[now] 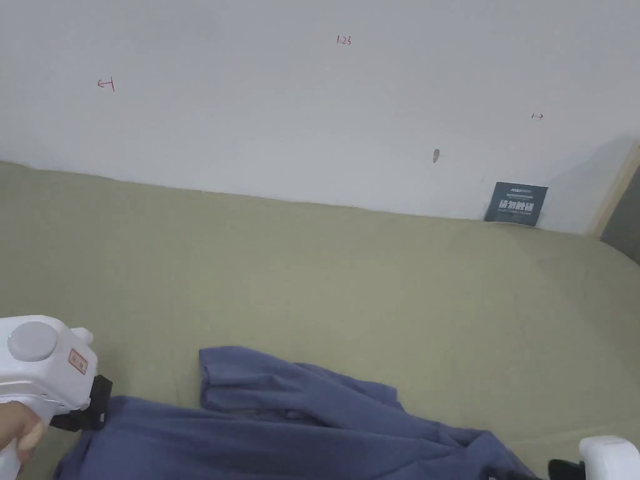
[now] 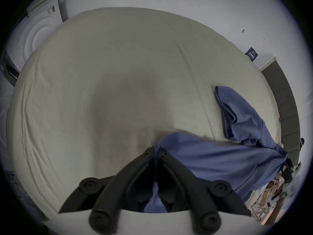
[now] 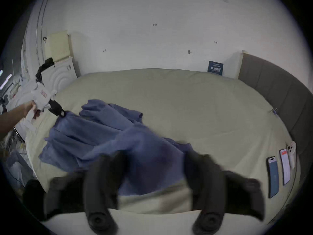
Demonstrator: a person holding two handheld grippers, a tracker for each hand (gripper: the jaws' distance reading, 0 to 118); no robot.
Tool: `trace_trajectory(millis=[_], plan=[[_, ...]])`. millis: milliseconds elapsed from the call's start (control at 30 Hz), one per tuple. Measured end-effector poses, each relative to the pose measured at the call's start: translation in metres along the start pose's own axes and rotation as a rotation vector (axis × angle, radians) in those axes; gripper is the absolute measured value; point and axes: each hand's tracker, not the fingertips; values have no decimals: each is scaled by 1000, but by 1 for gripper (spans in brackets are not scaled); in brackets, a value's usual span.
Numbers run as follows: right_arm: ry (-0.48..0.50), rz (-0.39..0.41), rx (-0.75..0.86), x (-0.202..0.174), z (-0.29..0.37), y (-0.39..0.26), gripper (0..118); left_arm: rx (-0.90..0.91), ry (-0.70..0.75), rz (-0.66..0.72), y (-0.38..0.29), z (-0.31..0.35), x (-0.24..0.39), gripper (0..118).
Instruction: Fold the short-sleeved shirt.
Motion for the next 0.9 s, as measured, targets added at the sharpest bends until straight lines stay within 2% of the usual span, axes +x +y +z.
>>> trace_trajectory(millis=[33, 67, 133, 200, 333, 400, 567, 900], plan=[[25, -23, -10, 1, -3, 3, 26, 3, -2, 2, 0, 0, 0, 3], [38, -43, -35, 1, -7, 5, 18, 6, -6, 3, -1, 1, 0, 3], [26, -63, -76, -3, -13, 7, 13, 8, -13, 5, -1, 1, -3, 3], [60, -98, -111, -2, -16, 9, 12, 13, -23, 0, -2, 3, -4, 3], [51, -73, -42, -7, -2, 13, 12, 100, -72, 38, -2, 18, -9, 3], [87, -144, -30, -5, 5, 20, 12, 142, -91, 45, 2, 32, -11, 3], [118, -174, 34, -4, 18, 44, 12, 314, -155, 60, 18, 83, -9, 3], [93, -101, 159, -21, 17, 118, 11, 615, -197, 23, 50, 194, -5, 3]])
